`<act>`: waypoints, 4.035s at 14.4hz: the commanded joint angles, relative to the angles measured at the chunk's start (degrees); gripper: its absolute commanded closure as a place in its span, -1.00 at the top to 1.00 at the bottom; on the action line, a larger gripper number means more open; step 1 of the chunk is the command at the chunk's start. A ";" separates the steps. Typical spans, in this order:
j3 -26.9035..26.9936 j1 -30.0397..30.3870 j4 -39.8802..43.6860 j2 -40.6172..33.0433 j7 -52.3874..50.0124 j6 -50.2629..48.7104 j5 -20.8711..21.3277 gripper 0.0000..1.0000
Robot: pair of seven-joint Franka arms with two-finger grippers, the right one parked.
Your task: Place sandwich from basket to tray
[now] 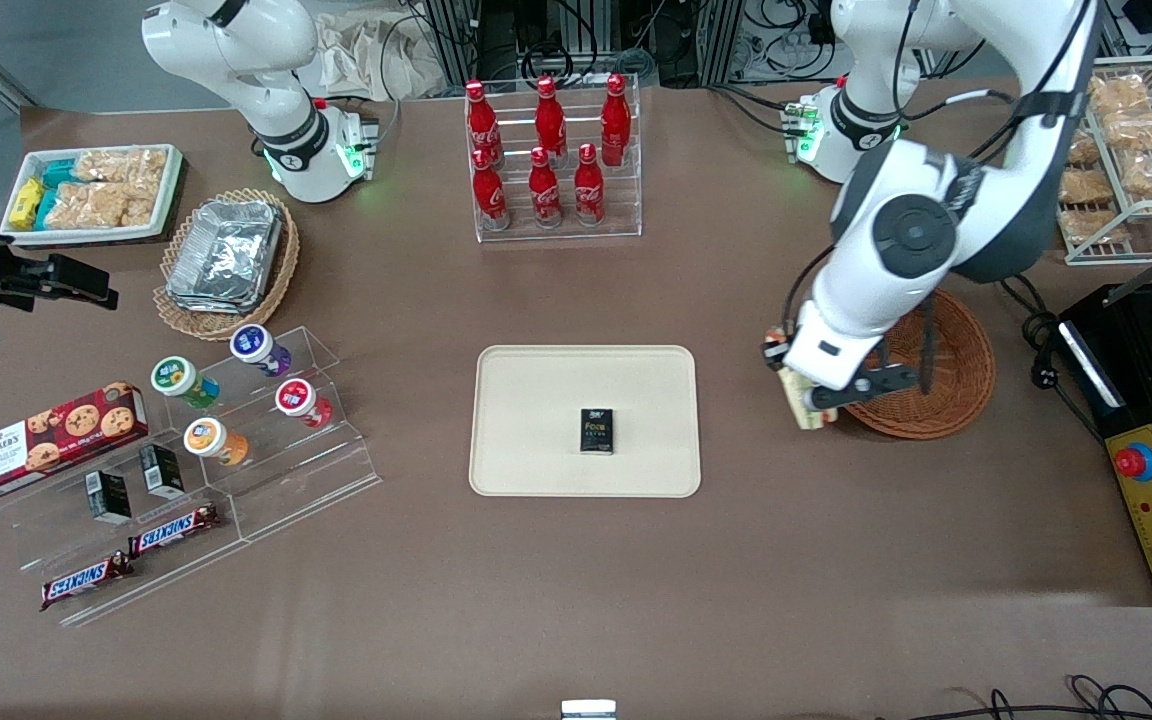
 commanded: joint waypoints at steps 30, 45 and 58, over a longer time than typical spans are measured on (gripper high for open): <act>-2.65 -7.77 2.69 21.27 -1.67 19.66 9.69 0.98; -2.57 1.62 8.22 1.41 -7.73 -1.07 7.31 0.99; 5.41 7.35 13.23 -5.97 8.57 -14.42 2.05 0.99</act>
